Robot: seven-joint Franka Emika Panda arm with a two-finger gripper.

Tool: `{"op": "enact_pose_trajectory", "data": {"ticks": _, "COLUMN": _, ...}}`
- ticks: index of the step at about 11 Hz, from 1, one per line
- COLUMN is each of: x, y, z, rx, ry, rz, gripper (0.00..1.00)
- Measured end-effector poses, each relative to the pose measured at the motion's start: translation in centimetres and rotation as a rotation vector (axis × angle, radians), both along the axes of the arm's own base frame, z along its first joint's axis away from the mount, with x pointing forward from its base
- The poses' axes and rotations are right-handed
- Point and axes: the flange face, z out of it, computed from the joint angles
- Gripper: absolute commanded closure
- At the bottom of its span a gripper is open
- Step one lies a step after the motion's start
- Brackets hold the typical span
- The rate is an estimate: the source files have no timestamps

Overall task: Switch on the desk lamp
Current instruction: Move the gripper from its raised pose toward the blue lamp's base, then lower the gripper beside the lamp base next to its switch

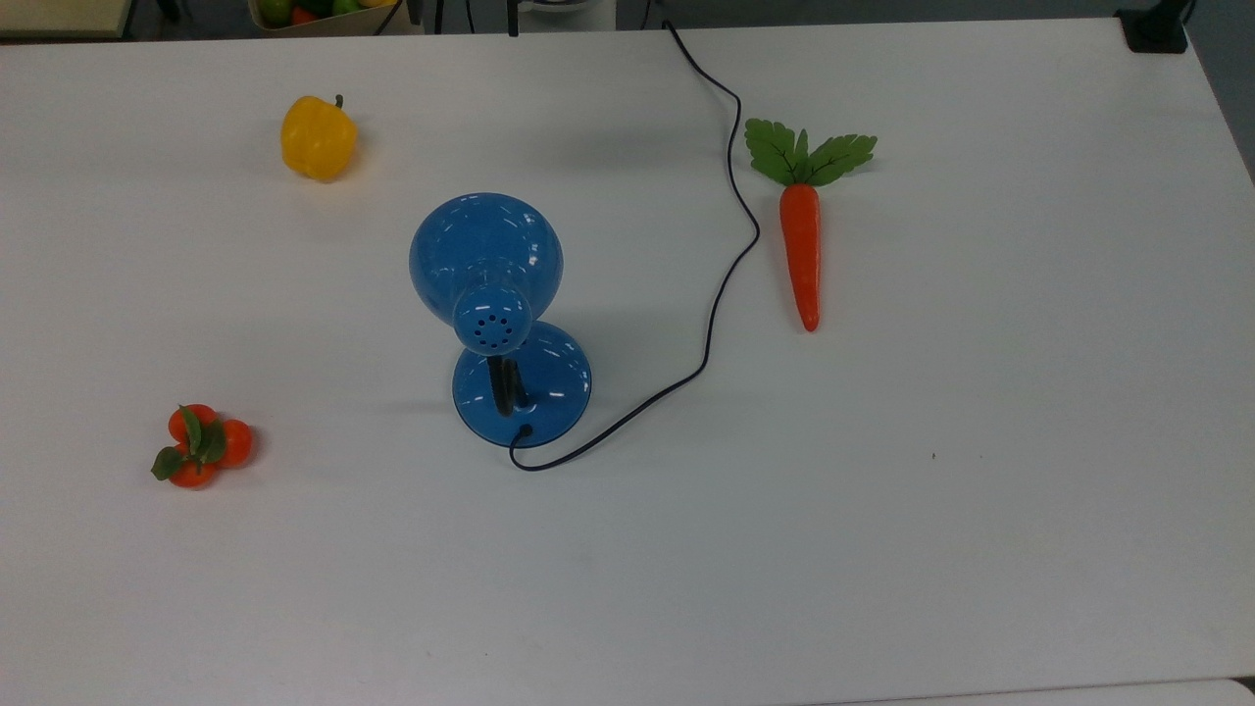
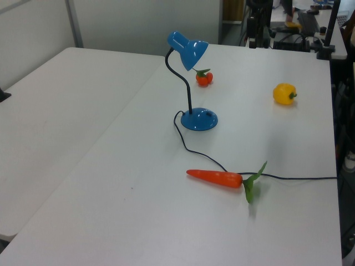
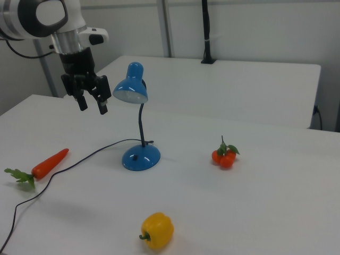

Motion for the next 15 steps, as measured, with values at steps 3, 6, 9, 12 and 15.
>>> {"op": "enact_pose_trajectory", "data": {"ticks": 3, "x": 0.0, "y": 0.0, "z": -0.2, "rx": 0.001, "ry": 0.006, "rz": 0.036, "gripper": 1.00}}
{"op": "enact_pose_trajectory", "data": {"ticks": 6, "x": 0.0, "y": 0.0, "z": -0.3, "rx": 0.001, "ry": 0.010, "rz": 0.057, "gripper": 1.00}}
{"op": "enact_pose_trajectory", "data": {"ticks": 9, "x": 0.0, "y": -0.1, "z": -0.7, "rx": 0.001, "ry": 0.018, "rz": 0.058, "gripper": 1.00}}
{"op": "enact_pose_trajectory", "data": {"ticks": 12, "x": 0.2, "y": -0.2, "z": -4.5, "rx": 0.001, "ry": 0.048, "rz": 0.062, "gripper": 1.00}}
{"op": "enact_pose_trajectory", "data": {"ticks": 15, "x": 0.3, "y": -0.1, "z": -9.7, "rx": 0.002, "ry": 0.067, "rz": 0.070, "gripper": 1.00}}
